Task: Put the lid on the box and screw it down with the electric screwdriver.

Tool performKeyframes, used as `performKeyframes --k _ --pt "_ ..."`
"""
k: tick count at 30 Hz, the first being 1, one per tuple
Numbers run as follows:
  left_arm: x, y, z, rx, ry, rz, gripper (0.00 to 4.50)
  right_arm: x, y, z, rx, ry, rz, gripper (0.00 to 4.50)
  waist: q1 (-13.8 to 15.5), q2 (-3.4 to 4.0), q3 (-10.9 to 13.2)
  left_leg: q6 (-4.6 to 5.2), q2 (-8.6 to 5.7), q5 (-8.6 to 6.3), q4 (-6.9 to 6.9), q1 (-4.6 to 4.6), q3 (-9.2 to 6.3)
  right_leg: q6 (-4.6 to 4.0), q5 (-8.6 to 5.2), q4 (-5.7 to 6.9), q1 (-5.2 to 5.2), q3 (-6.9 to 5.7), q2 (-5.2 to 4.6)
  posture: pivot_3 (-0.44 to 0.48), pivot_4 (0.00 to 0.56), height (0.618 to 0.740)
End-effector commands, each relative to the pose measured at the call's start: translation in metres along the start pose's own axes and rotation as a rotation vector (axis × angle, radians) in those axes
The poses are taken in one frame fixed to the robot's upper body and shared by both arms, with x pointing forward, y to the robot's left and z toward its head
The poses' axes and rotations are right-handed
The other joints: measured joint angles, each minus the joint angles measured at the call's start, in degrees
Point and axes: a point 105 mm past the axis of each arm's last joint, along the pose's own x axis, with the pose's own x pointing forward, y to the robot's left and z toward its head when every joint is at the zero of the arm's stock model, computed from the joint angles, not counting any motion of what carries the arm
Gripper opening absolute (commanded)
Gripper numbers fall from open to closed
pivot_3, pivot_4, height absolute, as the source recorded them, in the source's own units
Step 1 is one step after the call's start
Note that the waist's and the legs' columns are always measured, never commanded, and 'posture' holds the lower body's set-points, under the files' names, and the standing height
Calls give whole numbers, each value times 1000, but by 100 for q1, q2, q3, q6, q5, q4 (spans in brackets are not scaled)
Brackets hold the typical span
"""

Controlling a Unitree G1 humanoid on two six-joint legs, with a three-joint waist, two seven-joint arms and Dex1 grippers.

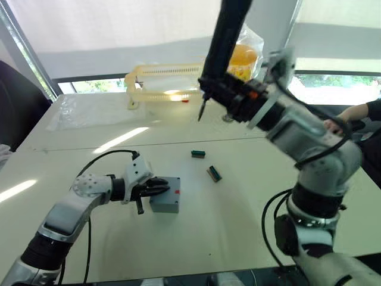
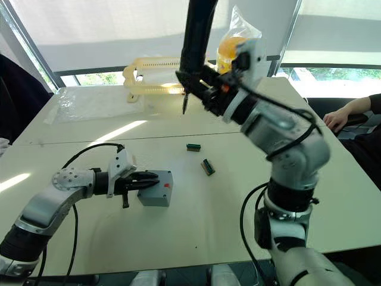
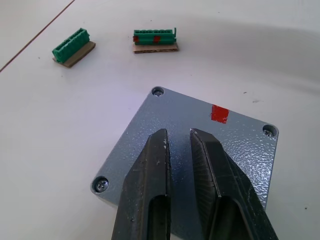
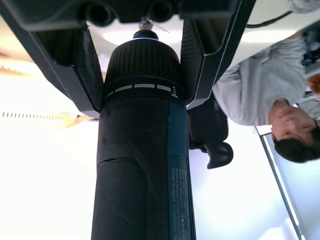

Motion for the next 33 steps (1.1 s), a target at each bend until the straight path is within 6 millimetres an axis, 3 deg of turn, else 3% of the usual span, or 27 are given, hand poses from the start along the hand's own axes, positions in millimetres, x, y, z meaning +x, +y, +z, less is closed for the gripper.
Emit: performKeyframes --k 1,7,12,17,26,31,32,33 --pt "-10 2 35 -21 -108 -25 667 -27 -22 -10 95 250 -35 1753 20 -1 12 1 -1 1 4 -21 0 -2 0 0 -17 0 -1 0 150 740" --pt "-14 -20 81 130 -136 -162 667 -96 -51 -69 269 749 -137 1753 73 -7 71 3 -5 1 34 -137 0 23 13 -15 -105 -1 0 0 150 740" --pt "-1 -26 78 264 -54 -219 667 -132 -75 -108 459 921 -297 1753 -65 7 99 106 -4 -59 54 -136 22 42 12 -29 -106 23 16 0 150 740" --pt "5 -32 70 322 4 -246 667 -139 -87 -129 559 971 -382 1753 -105 9 110 112 -1 -62 55 -136 22 42 12 -29 -110 29 21 0 150 740" --pt "5 -36 65 318 28 -237 667 -137 -90 -148 567 1029 -420 1753 -87 10 112 112 -2 -62 93 -147 23 50 16 -23 -109 31 20 0 150 740" --pt "2 -27 69 254 -4 -193 667 -136 -97 -150 542 1034 -461 4135 -85 10 112 112 -2 -62 102 -147 23 54 19 -16 -108 32 20 0 150 740" --pt "1 -23 72 234 -20 -176 667 -135 -98 -149 535 1030 -464 4418 -86 9 112 112 -2 -62 103 -146 23 55 19 -14 -107 32 19 0 150 740" --pt "-1 -18 76 207 -43 -149 667 -135 -99 -147 512 1026 -472 4418 -85 9 112 112 -2 -62 105 -145 23 55 19 -11 -107 31 20 0 150 740"
